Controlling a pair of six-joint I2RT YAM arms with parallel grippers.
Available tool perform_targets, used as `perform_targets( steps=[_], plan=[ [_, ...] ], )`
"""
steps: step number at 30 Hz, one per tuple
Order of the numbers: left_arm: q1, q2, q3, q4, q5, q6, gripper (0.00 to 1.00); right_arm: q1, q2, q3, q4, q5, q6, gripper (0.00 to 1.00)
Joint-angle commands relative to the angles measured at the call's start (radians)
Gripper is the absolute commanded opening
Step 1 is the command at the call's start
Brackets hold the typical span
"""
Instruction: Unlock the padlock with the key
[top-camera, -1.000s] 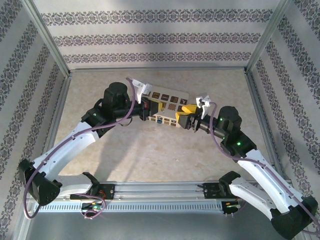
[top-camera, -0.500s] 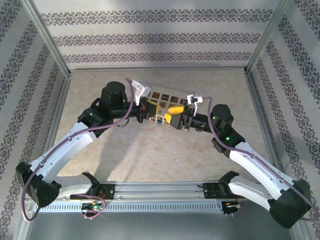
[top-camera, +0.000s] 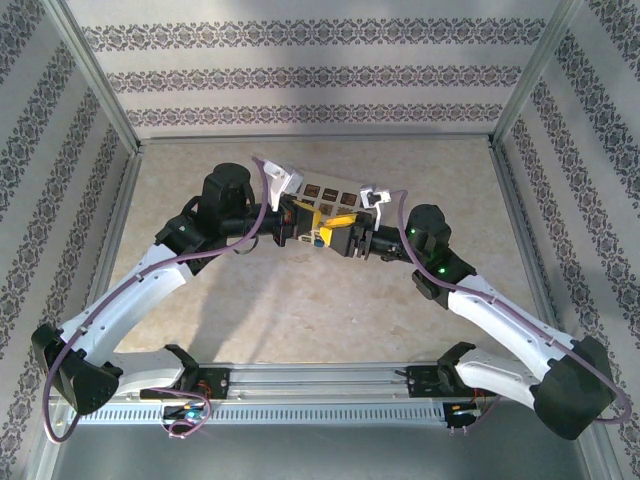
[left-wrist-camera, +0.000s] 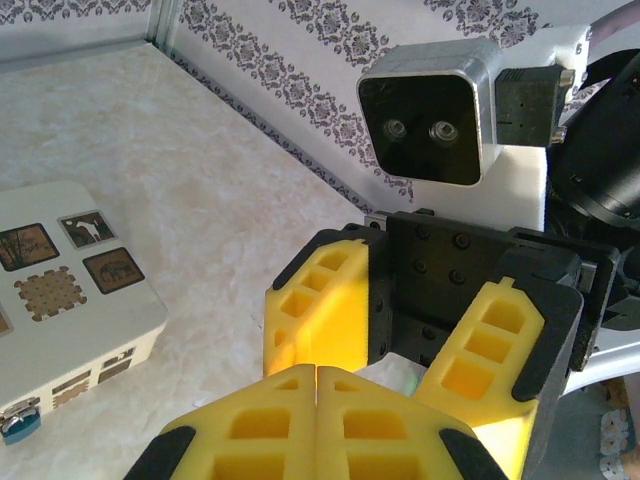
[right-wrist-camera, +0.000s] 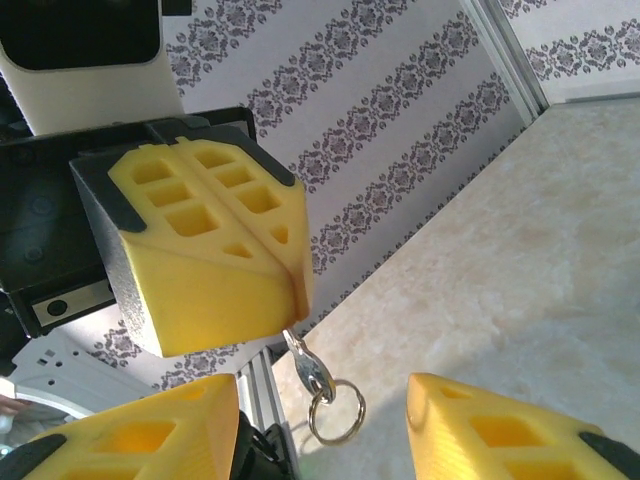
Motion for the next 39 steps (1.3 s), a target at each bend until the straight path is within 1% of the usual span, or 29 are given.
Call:
perform_targets(
  steps=[1,11,16,25,39],
  plan=[
    [0.009,-0.001,0.034,-0.005,0.024,0.019,0.00,0.013,0.007,0.038,0.049,-0.015,0.011,0.46],
    [0.009,-0.002,0.030,-0.001,0.015,0.014,0.00,0.017,0.022,0.040,0.052,-0.020,0.018,0.40],
    [0.009,-0.001,0.027,0.005,0.011,0.011,0.00,0.017,0.023,0.035,0.052,-0.022,0.024,0.34],
    [0.009,-0.002,0.025,0.010,0.006,0.010,0.00,0.022,0.035,0.028,0.052,-0.029,0.032,0.30],
    [0.009,-0.002,0.024,0.010,-0.004,0.013,0.00,0.023,0.038,0.024,0.050,-0.031,0.034,0.13]
  ],
)
